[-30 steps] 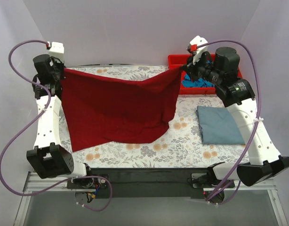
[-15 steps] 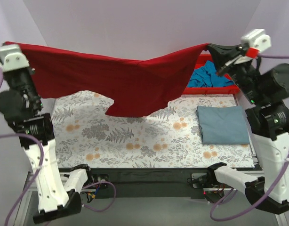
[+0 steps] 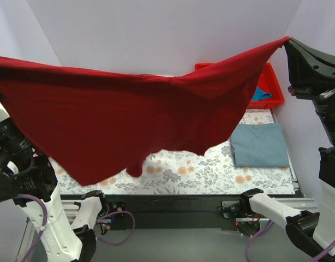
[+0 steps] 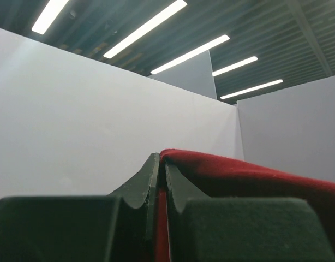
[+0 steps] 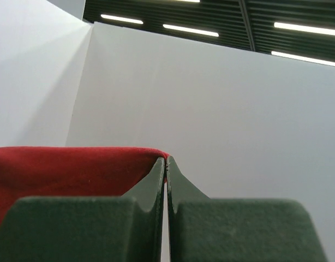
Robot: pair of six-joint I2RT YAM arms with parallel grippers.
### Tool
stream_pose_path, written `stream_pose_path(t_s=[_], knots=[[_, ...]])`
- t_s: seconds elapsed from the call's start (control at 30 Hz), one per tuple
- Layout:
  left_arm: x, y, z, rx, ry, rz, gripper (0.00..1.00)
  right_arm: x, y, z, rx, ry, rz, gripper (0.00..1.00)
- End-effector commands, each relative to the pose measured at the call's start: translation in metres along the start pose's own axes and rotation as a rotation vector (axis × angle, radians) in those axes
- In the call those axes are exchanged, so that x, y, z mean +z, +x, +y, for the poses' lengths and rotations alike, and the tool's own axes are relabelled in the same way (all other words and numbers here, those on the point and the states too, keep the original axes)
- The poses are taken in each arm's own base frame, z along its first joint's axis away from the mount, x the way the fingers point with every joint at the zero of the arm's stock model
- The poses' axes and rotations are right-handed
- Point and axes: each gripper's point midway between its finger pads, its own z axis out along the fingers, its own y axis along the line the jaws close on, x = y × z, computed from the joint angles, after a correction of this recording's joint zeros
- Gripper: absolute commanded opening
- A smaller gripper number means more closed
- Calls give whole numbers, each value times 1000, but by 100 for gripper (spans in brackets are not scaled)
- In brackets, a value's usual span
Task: Fold and stack the t-shirts
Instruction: Flatten the tshirt out
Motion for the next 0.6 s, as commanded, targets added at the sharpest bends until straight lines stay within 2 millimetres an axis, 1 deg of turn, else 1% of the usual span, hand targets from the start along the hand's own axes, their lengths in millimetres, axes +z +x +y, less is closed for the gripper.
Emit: stream_pose_path(t_s=[0.0, 0.07, 0.1, 0.13, 0.17, 0.2, 0.23, 0.27, 0.3, 0.33, 0.37, 0.4, 0.43, 0.47, 0.5, 0.53, 0.57], knots=[[18, 41, -14, 126, 3, 75, 0, 25, -3, -9, -12, 13, -47, 1], [18, 62, -26, 146, 38, 121, 0, 34, 7, -8, -25, -6, -41, 1], [16, 73, -33, 156, 59, 142, 0, 43, 27, -8, -26, -13, -9, 1], [9, 97, -47, 184, 106, 181, 0, 47, 40, -8, -42, -17, 10, 1], [4, 113, -55, 195, 134, 210, 0, 52, 49, -8, -49, -19, 22, 1], [-2, 126, -63, 199, 163, 232, 0, 59, 81, -7, -43, -28, 76, 1], [-18, 162, -80, 229, 221, 297, 0, 62, 97, -6, -54, -34, 99, 1], [-26, 177, -88, 233, 252, 317, 0, 66, 109, -6, -61, -39, 106, 1], [-36, 193, -97, 239, 288, 346, 0, 69, 133, -3, -57, -51, 144, 1], [-47, 211, -106, 242, 323, 375, 0, 69, 167, 2, -48, -66, 191, 1], [-71, 247, -122, 276, 389, 431, 0, 71, 183, 3, -58, -69, 201, 1], [-85, 264, -130, 275, 420, 458, 0, 72, 209, 6, -53, -78, 241, 1], [-94, 279, -138, 275, 444, 471, 0, 71, 228, 8, -57, -87, 266, 1], [-120, 309, -150, 285, 499, 526, 0, 63, 267, 14, -56, -97, 331, 1], [-131, 321, -157, 278, 525, 546, 0, 65, 293, 15, -58, -99, 361, 1], [-140, 335, -163, 274, 544, 562, 0, 62, 315, 17, -65, -106, 392, 1], [-155, 358, -173, 279, 579, 606, 0, 57, 342, 20, -72, -114, 434, 1]])
